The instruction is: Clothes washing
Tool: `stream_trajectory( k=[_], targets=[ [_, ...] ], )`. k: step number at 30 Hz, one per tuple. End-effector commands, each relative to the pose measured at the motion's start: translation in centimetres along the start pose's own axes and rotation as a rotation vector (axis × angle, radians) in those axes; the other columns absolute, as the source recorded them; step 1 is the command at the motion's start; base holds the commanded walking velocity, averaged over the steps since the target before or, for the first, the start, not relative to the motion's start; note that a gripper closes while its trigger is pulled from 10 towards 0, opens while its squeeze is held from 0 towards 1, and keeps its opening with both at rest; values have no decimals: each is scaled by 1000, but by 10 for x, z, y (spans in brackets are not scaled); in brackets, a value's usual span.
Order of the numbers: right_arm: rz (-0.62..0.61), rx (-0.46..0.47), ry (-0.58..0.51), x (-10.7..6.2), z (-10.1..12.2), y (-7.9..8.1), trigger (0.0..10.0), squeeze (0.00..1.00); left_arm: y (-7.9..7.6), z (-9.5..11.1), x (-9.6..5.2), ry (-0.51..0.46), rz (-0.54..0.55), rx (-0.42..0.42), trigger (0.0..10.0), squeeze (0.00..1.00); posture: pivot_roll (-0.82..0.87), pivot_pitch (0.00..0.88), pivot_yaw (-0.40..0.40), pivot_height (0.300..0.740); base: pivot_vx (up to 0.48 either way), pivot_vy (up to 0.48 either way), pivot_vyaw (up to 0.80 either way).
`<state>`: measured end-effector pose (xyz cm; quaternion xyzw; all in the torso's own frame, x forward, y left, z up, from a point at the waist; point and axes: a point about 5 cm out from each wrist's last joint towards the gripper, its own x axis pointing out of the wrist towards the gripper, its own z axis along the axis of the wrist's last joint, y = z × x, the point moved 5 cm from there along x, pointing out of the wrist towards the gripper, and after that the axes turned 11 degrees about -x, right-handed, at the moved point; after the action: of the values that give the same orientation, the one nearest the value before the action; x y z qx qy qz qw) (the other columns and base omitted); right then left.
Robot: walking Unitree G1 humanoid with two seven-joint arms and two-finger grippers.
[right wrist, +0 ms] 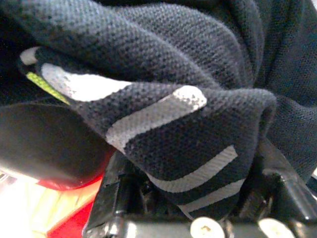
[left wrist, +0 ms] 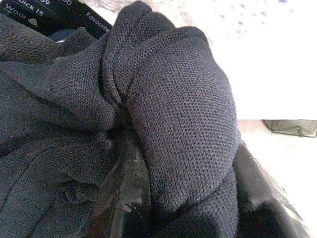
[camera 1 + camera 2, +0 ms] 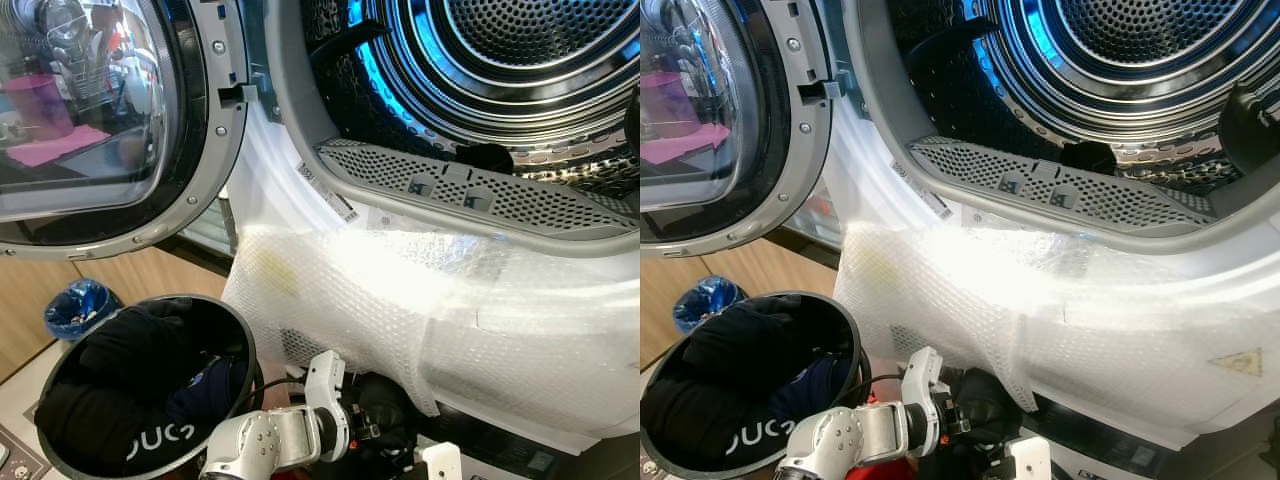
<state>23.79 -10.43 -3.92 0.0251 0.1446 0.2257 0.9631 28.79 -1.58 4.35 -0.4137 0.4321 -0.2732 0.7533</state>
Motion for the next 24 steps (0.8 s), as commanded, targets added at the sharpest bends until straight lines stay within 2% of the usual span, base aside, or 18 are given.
stream_trajectory(
  k=[1, 24],
  targets=[
    [-9, -25, -105, 11, 26, -2, 0, 0, -152, -39, 15, 183, -311, 182, 118, 0, -40, 23, 116, 740, 0, 0, 0],
    [-9, -25, -105, 11, 26, -2, 0, 0, -152, -39, 15, 183, -311, 182, 118, 0, -40, 23, 116, 740, 0, 0, 0]
  ],
)
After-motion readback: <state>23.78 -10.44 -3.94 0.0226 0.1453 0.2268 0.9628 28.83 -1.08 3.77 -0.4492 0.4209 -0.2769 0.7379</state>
